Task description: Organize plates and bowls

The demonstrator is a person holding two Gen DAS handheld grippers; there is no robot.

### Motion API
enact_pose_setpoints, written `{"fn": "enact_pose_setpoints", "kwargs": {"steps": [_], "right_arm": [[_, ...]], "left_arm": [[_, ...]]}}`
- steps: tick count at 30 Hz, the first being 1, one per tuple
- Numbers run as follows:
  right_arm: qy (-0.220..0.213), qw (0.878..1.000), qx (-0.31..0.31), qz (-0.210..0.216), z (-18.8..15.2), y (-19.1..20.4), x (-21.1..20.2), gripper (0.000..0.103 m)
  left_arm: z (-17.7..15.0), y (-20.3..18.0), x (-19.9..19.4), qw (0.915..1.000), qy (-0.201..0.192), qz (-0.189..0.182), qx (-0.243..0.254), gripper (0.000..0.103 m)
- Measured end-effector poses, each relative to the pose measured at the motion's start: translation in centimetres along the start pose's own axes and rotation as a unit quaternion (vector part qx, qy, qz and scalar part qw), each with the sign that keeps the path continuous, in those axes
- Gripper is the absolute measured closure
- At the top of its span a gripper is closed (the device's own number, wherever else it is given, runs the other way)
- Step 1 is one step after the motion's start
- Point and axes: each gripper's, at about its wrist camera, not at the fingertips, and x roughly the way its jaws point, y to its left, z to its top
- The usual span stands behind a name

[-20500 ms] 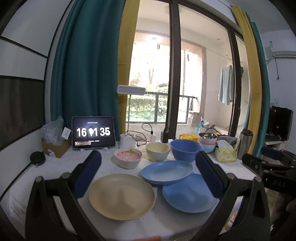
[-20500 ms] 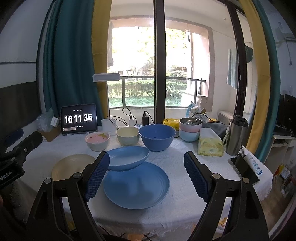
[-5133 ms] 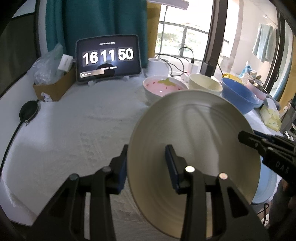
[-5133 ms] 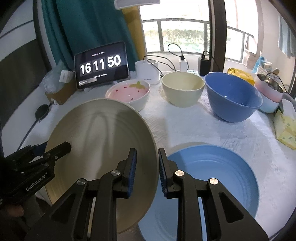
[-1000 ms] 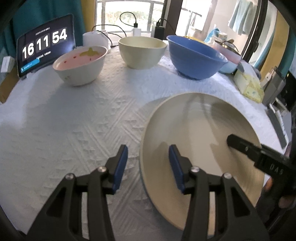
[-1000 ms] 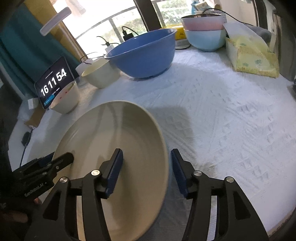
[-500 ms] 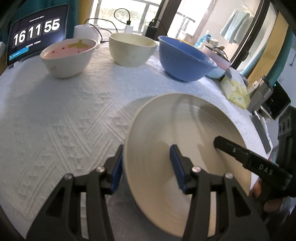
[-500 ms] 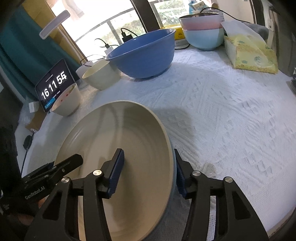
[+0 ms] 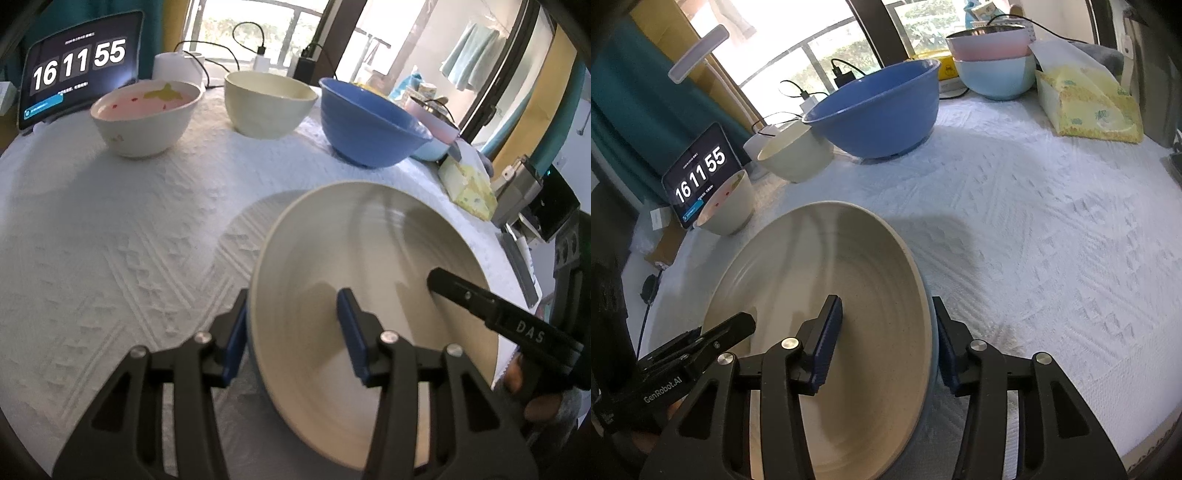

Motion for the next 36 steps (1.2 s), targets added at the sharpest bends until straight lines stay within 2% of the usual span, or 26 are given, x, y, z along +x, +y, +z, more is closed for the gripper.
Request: {"fn": "enact_pose_setpoints", "kwargs": {"steps": [14,36], "right_arm": [[-0.005,1.000,-0.017,0.008,0.8,2.4,-0.1,0.053],[0.006,0.998,-0.063,0.019,1.8,8.1,2.1,0.053]], "left_arm": [[0.7,1.7,-1.9,0.9997,-0.019,0.009,-0.014,0.055],[1.0,7.1,-3.9,0.9972,-0.043,0.023,-0.057,0.055]]}}
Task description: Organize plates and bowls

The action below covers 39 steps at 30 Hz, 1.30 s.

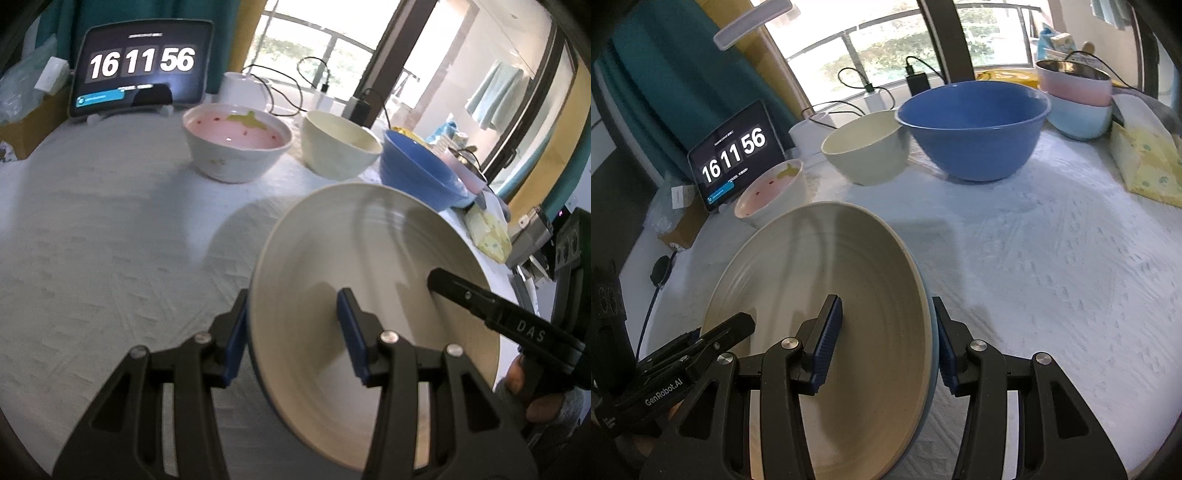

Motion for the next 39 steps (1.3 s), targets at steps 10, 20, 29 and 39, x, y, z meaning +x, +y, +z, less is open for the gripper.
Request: {"fn": "enact_pose_setpoints", "kwargs": {"steps": [10,20,29,39], "right_arm": [[0.008,1.000,-0.024,0.011,0.7,2.4,1.5,0.053],[0.015,0.999,-0.044,0.022,1.0,4.2,3.2,0.053],[0.022,0.998,-0.054,0.032,1.0,5.4,4.7,0.053],[0.040,0.996,-0.062,0.040,1.0,6.6,6.5,0.053]], "left_arm": [[0.3,2.5,-0.6,0.9996,-0.009,0.011,-0.022,0.055],[0.5,4.5,-0.6,0.9988,-0.012,0.023,-0.042,0.055],[0.4,5.9,-0.7,0.9980,-0.016,0.036,-0.050,0.055],[0.2,7.4,-0.5,0.9968,-0.014,0.053,-0.058,0.055]]}}
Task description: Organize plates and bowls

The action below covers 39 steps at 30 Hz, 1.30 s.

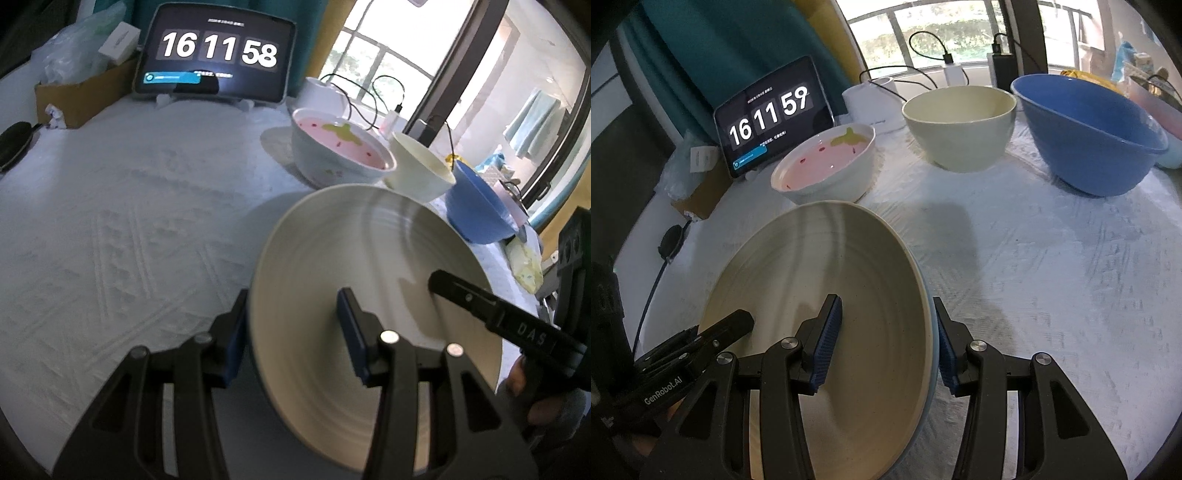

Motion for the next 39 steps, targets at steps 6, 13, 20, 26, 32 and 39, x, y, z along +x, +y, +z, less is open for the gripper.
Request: {"fn": "enact_pose_setpoints", "kwargs": {"steps": [6,13,20,26,32,39], "right_arm": [[0.009,1.000,-0.005,0.006,0.2,0.4,1.2,0.053],[0.015,1.000,-0.006,0.011,0.1,0.6,2.3,0.052],[0.016,1.000,-0.004,0.007,0.1,0.6,2.6,0.052],[0.012,1.000,-0.015,-0.005,0.1,0.9,2.6,0.051],[0.011,1.000,-0.022,-0.010,0.1,0.9,2.7,0.051],[0.005,0.999,-0.029,-0.028,-0.1,0.9,2.0,0.051]], "left_arm": [[0.2,0.6,0.2,0.9999,-0.001,0.010,-0.004,0.055],[0.3,0.9,0.3,0.9996,-0.006,0.026,0.001,0.055],[0.4,0.7,0.4,0.9993,-0.012,0.033,0.010,0.055],[0.3,0.6,0.4,0.9991,-0.017,0.036,0.012,0.055],[0.4,0.4,0.4,0.9987,-0.013,0.048,0.007,0.054],[0.3,0.2,-0.5,0.9983,-0.018,0.055,0.003,0.054]]}}
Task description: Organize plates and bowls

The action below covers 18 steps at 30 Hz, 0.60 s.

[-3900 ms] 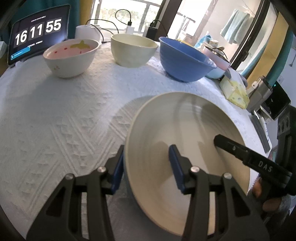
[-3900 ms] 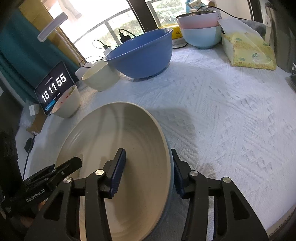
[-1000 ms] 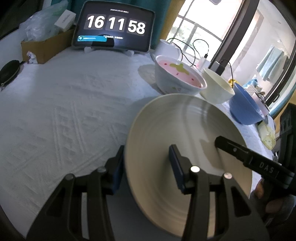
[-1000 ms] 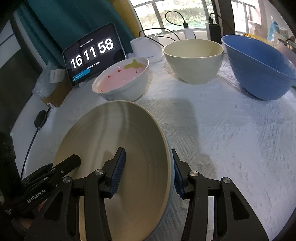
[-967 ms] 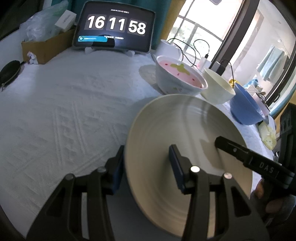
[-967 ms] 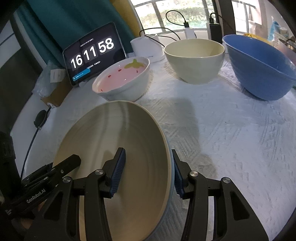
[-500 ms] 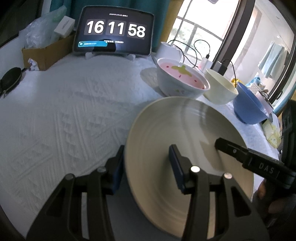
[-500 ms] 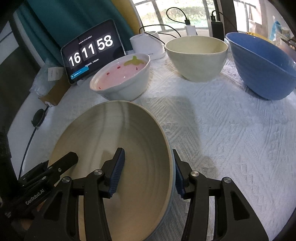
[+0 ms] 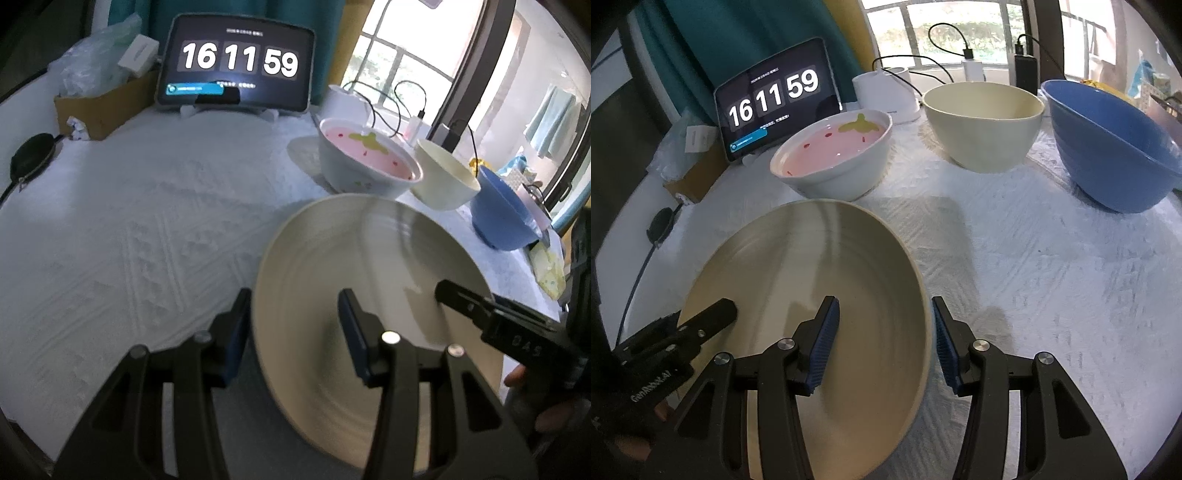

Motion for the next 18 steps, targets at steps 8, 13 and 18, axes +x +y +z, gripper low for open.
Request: {"fn": "enact_pose_setpoints", "kwargs": {"steps": [8,13,18], "right_arm": [[-0.022,1.000,0.010,-0.019,-0.1,-1.0,-2.1,0.051],[-0.037,0.999,0.014,-0.029,-0.6,-1.7,-3.8,0.051],[-0.052,0.998,0.020,-0.037,-1.1,-2.5,-5.5,0.051]], "left_arm": [[0.3,-0.8,-2.1,0.9995,-0.027,0.015,0.010,0.054],[0.3,-1.1,-2.9,0.9989,-0.033,0.030,0.015,0.054],[0.2,-1.3,-3.4,0.9983,-0.036,0.043,0.017,0.054]]}}
